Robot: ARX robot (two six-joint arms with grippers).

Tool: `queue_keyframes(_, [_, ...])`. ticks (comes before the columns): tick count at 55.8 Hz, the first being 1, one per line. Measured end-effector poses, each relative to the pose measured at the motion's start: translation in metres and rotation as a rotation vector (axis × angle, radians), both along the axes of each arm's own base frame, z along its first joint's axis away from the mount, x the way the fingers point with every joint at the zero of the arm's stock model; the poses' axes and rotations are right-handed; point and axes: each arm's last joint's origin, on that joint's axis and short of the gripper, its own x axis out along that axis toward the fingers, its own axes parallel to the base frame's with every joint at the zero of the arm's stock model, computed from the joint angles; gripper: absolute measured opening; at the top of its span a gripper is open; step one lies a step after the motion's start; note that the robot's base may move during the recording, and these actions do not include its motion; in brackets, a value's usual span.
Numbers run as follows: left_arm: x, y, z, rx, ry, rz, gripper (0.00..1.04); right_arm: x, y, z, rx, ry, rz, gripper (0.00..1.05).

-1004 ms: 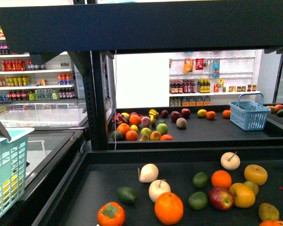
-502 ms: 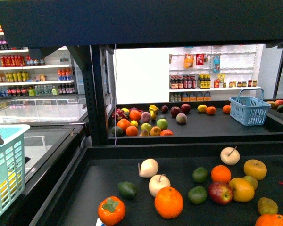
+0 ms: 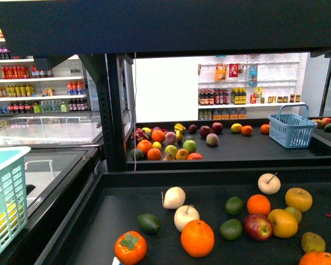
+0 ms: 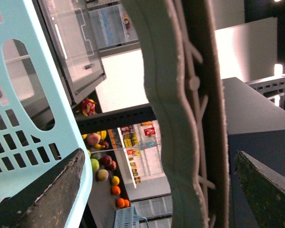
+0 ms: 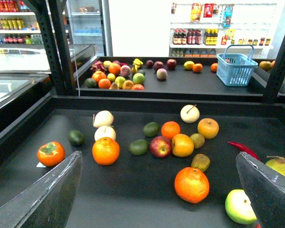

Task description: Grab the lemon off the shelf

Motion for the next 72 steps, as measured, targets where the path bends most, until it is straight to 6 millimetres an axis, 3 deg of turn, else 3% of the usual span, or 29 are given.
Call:
queue_keyframes(10, [-0.009,0.002,0.009,0.036,0.156,0.069,0.97,0.0,0.0,0.0,0.0,0.0,0.0,0.97])
queue_keyframes(24, [-0.031,-0.01,0.045,0.196,0.235,0.054,0.97,0.0,0.0,0.0,0.0,0.0,0.0,0.97])
queue_keyframes(33, [-0.057,-0.033,0.061,0.383,0.322,0.023,0.97,0.0,0.0,0.0,0.0,0.0,0.0,0.97])
queue_keyframes(49, [-0.11,-0.096,0.091,0.746,0.422,-0.002,0.97,0.0,0.0,0.0,0.0,0.0,0.0,0.97])
queue_keyframes(54, [-0.136,-0.124,0.098,1.014,0.208,-0.052,0.79,0.0,0.0,0.0,0.0,0.0,0.0,0.97])
queue_keyframes(58, [-0.162,-0.138,0.087,1.183,0.162,-0.087,0.63,0.0,0.0,0.0,0.0,0.0,0.0,0.97])
queue_keyframes(72, [-0.2,-0.138,0.05,1.278,0.172,-0.063,0.17,0.0,0.0,0.0,0.0,0.0,0.0,0.97])
